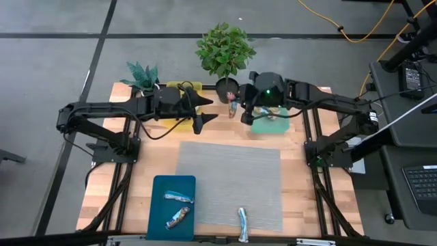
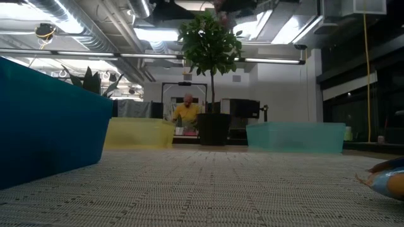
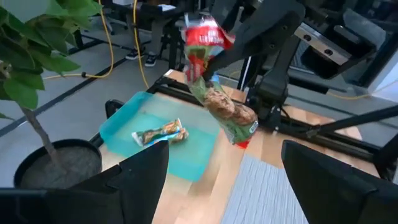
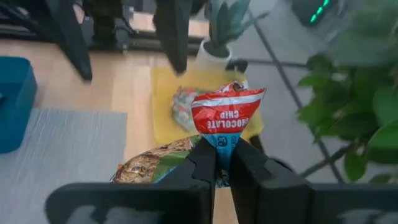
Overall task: Pick and place Granola Bars by type
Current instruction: Put the red granola bar into the yellow transparent bin
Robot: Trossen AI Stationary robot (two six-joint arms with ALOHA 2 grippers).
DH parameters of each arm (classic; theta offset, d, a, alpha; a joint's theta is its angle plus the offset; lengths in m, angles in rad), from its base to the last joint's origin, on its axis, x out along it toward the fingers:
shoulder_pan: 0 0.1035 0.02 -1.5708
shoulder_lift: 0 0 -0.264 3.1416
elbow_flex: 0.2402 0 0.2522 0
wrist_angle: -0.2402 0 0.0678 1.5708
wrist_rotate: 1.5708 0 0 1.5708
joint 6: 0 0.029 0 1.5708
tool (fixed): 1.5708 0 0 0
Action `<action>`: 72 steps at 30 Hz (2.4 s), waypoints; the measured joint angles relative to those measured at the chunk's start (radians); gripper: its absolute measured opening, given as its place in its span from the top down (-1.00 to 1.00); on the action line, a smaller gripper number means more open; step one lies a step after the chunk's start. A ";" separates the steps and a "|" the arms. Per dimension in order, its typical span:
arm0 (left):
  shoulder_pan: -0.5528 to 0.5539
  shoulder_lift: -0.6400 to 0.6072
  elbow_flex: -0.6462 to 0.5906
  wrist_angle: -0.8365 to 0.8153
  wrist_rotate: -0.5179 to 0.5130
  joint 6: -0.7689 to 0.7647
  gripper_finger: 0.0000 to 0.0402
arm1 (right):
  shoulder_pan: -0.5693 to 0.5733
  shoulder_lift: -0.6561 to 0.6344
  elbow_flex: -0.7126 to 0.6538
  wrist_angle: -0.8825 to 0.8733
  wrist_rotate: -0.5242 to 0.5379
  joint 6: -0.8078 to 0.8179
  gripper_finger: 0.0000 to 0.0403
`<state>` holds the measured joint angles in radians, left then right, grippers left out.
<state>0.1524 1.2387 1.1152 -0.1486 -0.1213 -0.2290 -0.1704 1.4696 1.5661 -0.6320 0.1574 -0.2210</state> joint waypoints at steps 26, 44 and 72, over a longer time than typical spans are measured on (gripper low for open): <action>0.003 0.109 0.000 0.241 0.066 -0.081 -0.47 | -0.001 0.045 -0.002 0.209 -0.089 -0.103 0.79; 0.041 0.112 0.000 0.227 0.118 -0.049 0.37 | -0.001 0.051 -0.003 0.249 -0.129 -0.097 0.84; 0.059 0.074 0.000 0.188 0.150 -0.027 0.90 | -0.001 0.034 0.293 -0.505 -0.125 -0.035 0.30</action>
<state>0.2115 1.3128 1.1156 0.0393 0.0290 -0.2561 -0.1715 1.5035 1.8595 -1.1369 0.0326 -0.2558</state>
